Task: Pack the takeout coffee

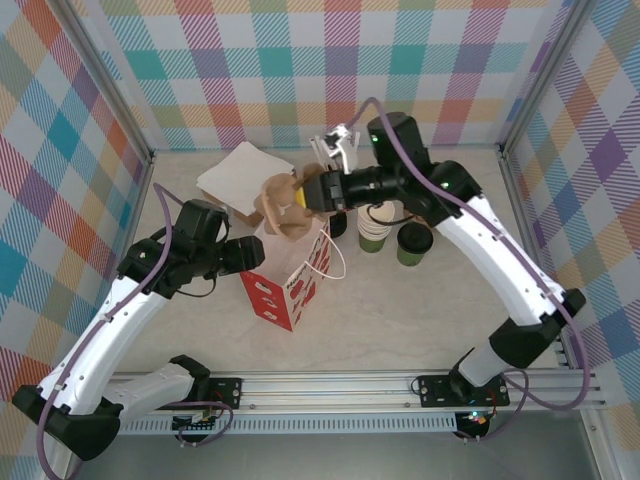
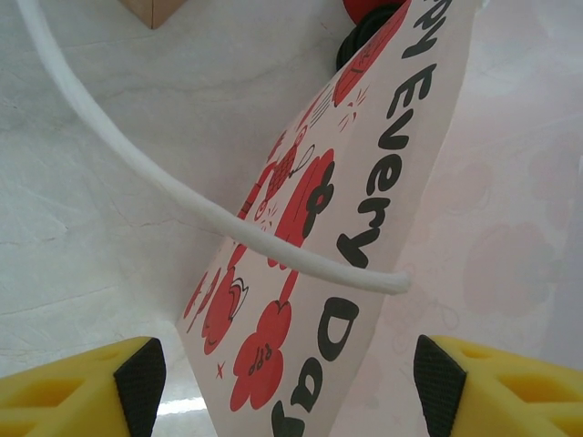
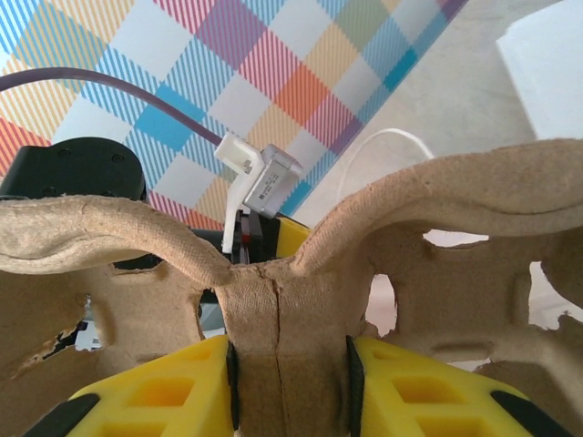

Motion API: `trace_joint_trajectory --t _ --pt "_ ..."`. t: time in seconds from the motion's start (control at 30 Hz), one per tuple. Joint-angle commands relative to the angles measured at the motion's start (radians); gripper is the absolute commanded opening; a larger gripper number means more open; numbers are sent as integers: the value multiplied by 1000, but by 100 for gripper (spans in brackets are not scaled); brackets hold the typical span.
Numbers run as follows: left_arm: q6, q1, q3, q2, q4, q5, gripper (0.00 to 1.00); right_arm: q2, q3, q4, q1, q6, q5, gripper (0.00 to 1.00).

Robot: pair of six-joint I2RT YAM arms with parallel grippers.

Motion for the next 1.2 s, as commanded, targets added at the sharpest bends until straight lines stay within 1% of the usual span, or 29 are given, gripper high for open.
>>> trace_joint_trajectory --t 0.0,0.23,0.5,0.6,0.73,0.97,1.17 --pt "-24 11 -16 -29 15 5 74 62 27 70 29 39 -35 33" --pt "-46 12 -54 -42 37 14 73 124 -7 95 42 53 -60 33" --pt "-47 12 -63 -41 32 -7 72 92 -135 133 42 65 -33 33" --pt "-44 10 -65 -40 32 -5 72 92 -157 126 42 60 -26 33" --pt "-37 11 -66 -40 26 -4 71 89 -154 72 41 28 21 33" --pt "-37 11 -72 -44 25 5 69 121 -94 -75 41 -45 113 33" --pt "-36 13 -72 -53 16 28 67 153 -56 -129 41 -75 161 33"
